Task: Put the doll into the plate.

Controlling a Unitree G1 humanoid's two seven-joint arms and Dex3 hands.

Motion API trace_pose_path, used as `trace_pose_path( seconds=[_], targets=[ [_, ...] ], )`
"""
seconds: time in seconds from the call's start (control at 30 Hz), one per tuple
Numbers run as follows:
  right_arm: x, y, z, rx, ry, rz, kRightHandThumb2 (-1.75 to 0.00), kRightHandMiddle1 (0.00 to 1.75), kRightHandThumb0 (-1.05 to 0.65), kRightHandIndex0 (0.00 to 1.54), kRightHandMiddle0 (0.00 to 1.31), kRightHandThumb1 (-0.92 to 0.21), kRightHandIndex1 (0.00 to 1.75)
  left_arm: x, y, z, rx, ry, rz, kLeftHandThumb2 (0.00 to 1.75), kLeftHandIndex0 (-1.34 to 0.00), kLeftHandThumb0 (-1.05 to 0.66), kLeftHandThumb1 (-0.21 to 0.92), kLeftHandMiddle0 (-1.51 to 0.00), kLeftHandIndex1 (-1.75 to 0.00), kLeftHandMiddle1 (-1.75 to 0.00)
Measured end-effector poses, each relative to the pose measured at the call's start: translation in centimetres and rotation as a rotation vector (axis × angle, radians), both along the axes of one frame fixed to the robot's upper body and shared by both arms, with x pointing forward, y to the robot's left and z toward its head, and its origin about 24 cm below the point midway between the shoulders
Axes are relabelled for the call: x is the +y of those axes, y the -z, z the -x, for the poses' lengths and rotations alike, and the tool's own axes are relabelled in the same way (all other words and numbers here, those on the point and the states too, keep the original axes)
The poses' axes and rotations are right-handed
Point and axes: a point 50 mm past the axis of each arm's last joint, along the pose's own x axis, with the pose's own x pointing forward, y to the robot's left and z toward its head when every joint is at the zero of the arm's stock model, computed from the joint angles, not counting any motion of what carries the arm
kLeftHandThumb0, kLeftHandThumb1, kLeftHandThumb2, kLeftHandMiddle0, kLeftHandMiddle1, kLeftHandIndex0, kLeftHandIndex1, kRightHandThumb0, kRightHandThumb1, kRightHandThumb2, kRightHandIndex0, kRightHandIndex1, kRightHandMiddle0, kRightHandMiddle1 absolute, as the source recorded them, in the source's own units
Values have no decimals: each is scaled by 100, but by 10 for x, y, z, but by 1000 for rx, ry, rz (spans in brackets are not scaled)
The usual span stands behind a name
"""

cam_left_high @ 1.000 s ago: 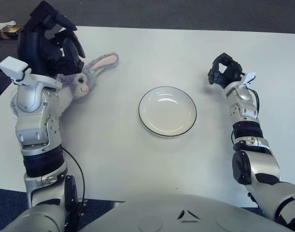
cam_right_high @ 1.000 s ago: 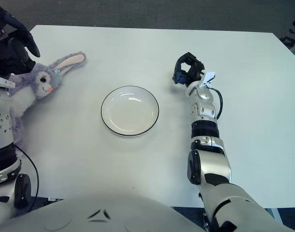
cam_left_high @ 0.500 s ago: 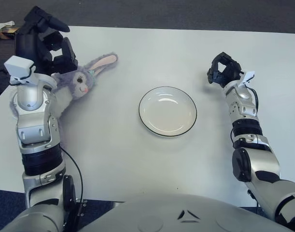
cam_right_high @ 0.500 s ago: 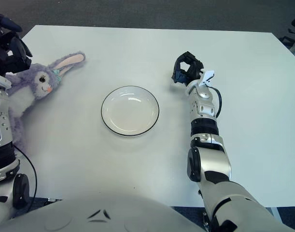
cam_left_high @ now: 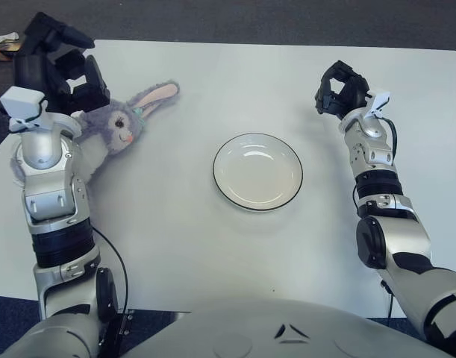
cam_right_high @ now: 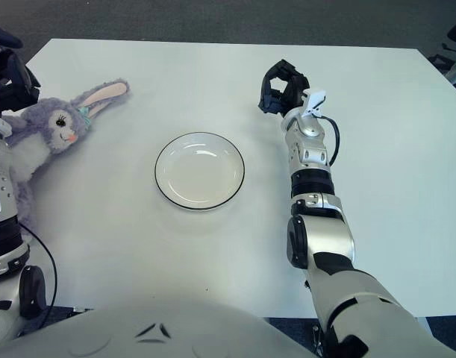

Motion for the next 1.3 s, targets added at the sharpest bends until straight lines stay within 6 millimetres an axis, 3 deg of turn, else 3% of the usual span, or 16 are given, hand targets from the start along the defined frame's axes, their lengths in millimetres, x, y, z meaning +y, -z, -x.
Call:
trace_pose_path(
  seconds=[0.37,0.8,0.97,1.13,1.23,1.3],
  targets=[
    [10,3,0,5,-59,1,-130,175,-47,126,60,-33,175,9,-8,11,-28,-85,-48,107,-46,-42,51,-96,-175,-175],
    [14,10,-3,36,-89,8,-131,175,-48,127,61,-32,175,25,-5,30,39,-334,-188,102,-43,-41,55,-86,-175,-175],
    [16,8,-5,33,-108,9,-131,175,-48,126,61,-32,175,29,-9,40,106,-427,-332,99,-42,-41,57,-68,-175,-174],
    [17,6,-5,21,-121,14,-130,175,-48,126,61,-33,175,28,-18,52,216,-497,-582,86,-35,-40,67,-45,-175,-165],
    [17,8,-5,28,-128,14,-129,175,-47,126,60,-34,175,27,-21,56,293,-498,-717,71,-16,-74,84,-28,-161,-151],
    [18,9,-5,32,-136,14,-129,175,-47,125,59,-34,175,25,-22,59,362,-481,-794,68,-8,-83,88,-23,-150,-144]
  ],
)
